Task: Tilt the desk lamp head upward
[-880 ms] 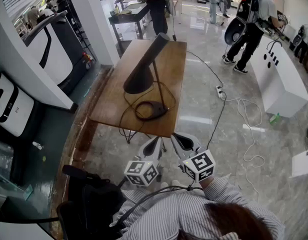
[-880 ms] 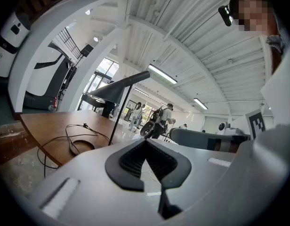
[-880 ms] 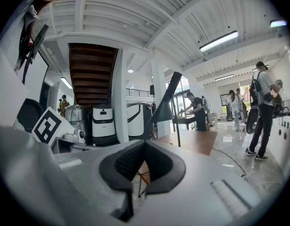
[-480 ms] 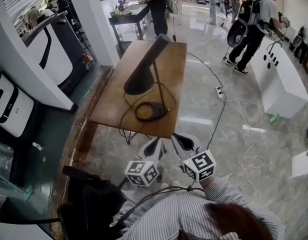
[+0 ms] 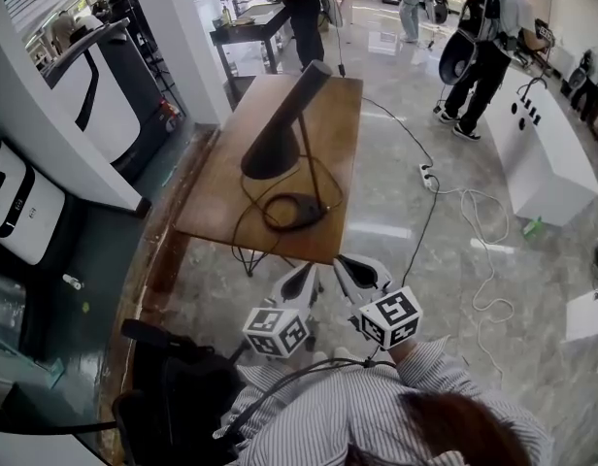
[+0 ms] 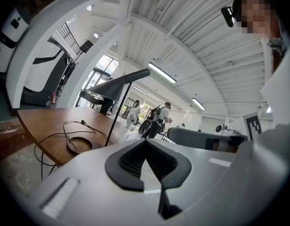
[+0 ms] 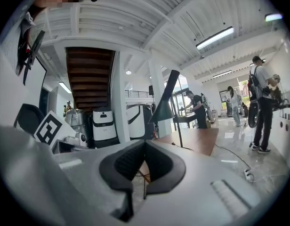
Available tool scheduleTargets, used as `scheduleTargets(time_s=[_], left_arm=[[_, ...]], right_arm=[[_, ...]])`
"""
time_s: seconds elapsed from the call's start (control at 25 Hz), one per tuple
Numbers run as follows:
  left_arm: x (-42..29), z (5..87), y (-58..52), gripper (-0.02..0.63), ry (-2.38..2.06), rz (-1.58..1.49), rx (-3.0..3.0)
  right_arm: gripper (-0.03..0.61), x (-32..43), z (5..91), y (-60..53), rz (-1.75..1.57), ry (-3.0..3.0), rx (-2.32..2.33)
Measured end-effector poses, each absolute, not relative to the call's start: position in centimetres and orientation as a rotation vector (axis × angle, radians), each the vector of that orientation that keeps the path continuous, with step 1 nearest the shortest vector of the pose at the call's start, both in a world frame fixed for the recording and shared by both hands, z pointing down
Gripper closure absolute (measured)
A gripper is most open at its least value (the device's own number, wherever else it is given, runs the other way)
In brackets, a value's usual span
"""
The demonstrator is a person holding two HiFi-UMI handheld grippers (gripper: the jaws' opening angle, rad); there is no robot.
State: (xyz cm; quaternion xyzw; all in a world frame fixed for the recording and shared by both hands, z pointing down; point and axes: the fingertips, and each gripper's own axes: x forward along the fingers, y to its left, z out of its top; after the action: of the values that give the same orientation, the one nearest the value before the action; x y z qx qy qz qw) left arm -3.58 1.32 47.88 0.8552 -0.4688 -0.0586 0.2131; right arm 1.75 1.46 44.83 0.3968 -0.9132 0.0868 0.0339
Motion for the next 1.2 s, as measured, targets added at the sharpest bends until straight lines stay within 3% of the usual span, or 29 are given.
scheduleTargets(time_s=[0.28, 0.4, 0.64, 1.2], left_arm=[[-4.0, 47.3, 0.6, 0.606, -1.216, -0.174, 2.416], [-4.5, 46.6, -0.5, 0.543, -1.164, -0.197, 2.438], [-5.0, 45.6, -3.1, 0.512, -1.116, -0.255, 2.43], [-6.9, 45.5, -14.0, 0.505, -1.221, -0.391, 2.345]], right_arm=[[0.575, 1.1, 44.0, 1.0, 0.243, -2.864, 1.214], [0.577, 1.0, 43.7, 0.4, 0.232, -2.869, 1.229], [0.575, 1.5, 43.5, -1.3, 0.164, -2.833, 1.288], [0.532, 1.1, 45.8, -13.5, 0.088, -2.766, 1.175]])
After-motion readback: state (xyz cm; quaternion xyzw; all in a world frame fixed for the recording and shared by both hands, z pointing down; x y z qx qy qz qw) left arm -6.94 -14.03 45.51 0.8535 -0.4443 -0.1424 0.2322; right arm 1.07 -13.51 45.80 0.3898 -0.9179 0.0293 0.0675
